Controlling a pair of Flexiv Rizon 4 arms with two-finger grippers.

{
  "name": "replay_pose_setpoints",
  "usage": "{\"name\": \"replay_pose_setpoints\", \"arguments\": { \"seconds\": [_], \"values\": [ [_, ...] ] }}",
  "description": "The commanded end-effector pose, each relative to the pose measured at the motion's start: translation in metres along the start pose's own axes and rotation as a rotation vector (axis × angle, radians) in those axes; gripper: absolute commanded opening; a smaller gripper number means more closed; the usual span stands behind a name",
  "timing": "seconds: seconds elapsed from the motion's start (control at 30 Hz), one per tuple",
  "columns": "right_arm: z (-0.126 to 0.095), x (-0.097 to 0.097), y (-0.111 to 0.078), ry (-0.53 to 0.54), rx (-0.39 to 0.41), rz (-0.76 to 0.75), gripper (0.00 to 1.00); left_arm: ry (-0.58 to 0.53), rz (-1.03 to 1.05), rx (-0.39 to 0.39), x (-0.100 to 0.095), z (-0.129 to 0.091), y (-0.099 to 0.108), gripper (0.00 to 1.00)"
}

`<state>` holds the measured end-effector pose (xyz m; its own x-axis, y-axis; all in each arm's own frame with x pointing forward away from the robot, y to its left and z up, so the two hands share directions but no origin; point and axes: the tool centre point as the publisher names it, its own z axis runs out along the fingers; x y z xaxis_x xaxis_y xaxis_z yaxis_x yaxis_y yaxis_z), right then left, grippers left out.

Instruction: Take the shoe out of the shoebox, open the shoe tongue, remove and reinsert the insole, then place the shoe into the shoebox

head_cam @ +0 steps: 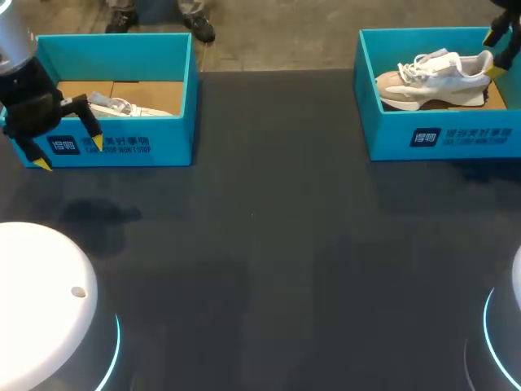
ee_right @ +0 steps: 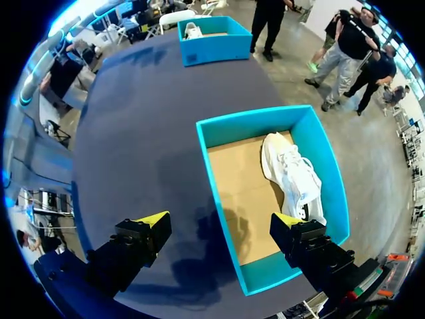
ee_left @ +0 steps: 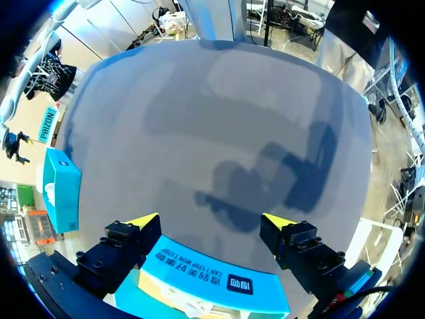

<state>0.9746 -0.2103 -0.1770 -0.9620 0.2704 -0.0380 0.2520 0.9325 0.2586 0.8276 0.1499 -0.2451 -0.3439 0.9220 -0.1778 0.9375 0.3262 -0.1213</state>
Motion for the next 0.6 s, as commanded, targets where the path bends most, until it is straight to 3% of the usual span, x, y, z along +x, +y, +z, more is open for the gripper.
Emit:
{"name": "replay_pose_setpoints", "arguments": {
  "seconds": [0.03,0.23,0.3,0.33,0.4,0.43,0.6],
  "values": [
    [0.000,-0.001,0.001,0.004,0.003,0.000,1.00,0.001,0.001,-0.003,0.000,0.000,-0.001,1.00],
    [0.000,-0.001,0.001,0.004,0.003,0.000,1.00,0.001,0.001,-0.003,0.000,0.000,-0.001,1.00],
    [-0.001,-0.012,0.000,-0.029,0.024,0.097,1.00,0.001,0.001,-0.003,0.000,0.000,-0.001,1.00],
    [0.000,-0.019,0.001,-0.029,0.074,0.162,1.00,0.001,0.001,-0.003,0.000,0.000,-0.001,1.00],
    [0.000,-0.032,0.001,-0.050,0.081,0.238,1.00,0.001,0.001,-0.003,0.000,0.000,-0.001,1.00],
    [0.002,-0.040,0.000,-0.052,0.141,0.302,1.00,0.001,0.001,-0.003,0.000,0.000,-0.001,1.00],
    [0.012,-0.072,-0.006,-0.091,0.186,0.517,1.00,0.001,0.001,-0.003,0.000,0.000,-0.001,1.00]
  ]
}}
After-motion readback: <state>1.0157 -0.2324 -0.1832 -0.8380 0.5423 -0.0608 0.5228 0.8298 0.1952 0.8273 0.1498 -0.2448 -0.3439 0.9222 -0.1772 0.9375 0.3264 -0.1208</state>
